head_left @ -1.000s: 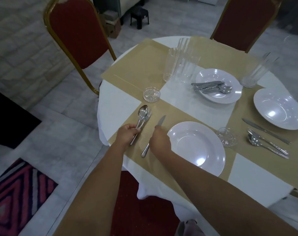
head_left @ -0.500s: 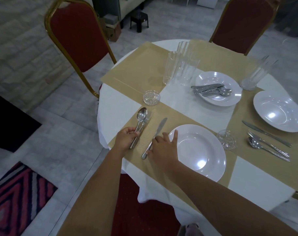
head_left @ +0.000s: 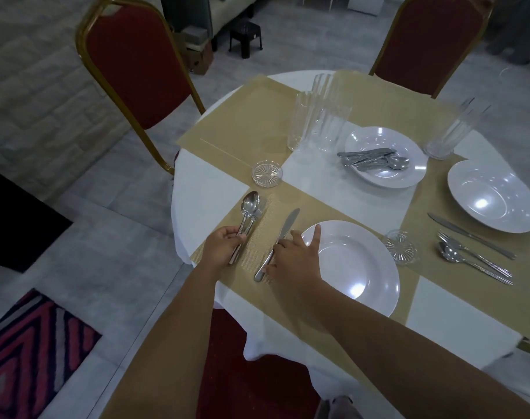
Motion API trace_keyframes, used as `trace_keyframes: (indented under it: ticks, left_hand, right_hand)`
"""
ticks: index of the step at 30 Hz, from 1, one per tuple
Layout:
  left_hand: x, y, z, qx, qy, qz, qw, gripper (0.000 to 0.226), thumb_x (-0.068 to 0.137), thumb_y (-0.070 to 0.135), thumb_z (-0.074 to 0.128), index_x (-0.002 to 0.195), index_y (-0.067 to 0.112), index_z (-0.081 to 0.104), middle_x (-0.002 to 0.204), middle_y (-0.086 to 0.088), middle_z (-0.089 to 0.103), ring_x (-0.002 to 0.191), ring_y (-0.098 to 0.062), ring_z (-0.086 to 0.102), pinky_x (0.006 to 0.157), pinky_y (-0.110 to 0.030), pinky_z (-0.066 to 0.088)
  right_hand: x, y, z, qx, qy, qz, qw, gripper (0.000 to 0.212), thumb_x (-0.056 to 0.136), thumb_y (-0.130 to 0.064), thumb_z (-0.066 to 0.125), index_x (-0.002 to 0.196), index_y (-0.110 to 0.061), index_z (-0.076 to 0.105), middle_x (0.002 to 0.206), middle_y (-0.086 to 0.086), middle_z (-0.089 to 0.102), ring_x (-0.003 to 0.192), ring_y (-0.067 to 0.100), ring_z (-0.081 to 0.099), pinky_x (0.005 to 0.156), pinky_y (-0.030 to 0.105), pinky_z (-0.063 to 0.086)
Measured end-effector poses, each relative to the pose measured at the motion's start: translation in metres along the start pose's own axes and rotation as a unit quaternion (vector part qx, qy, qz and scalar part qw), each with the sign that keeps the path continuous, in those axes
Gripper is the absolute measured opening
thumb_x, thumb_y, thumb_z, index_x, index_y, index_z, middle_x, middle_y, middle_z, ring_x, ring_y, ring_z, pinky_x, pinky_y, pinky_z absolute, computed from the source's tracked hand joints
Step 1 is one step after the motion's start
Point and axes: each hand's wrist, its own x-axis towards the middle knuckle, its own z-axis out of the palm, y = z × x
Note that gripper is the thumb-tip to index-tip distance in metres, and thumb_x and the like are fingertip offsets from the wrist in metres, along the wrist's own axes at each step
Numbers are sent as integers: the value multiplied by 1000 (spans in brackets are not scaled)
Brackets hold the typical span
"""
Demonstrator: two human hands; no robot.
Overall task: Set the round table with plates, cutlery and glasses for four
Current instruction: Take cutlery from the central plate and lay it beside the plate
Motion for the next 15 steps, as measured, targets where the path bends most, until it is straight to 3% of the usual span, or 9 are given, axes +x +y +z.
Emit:
trace_keyframes:
  ticks: [6, 15]
  left_hand:
    - [-2, 1, 2, 2, 5, 6, 1000, 16, 84, 9, 69, 98, 16, 66, 89, 0, 69, 87, -17, 64, 92, -35, 50]
    - [-4, 2, 2, 15, 10, 12, 1000, 15, 85, 12, 68, 99, 18, 65, 90, 2, 69, 87, -14, 63, 85, -28, 49]
  right_hand:
    - [-2, 4, -2, -8, 2, -3, 1000, 48, 90, -57, 44, 118, -24, 66, 132, -6, 61, 143, 21, 29, 100, 64, -29]
    - [-5, 8, -4, -2, -2, -2, 1000, 48, 90, -57, 46, 119, -25, 66, 133, -6, 61, 144, 22, 29, 103, 66, -24]
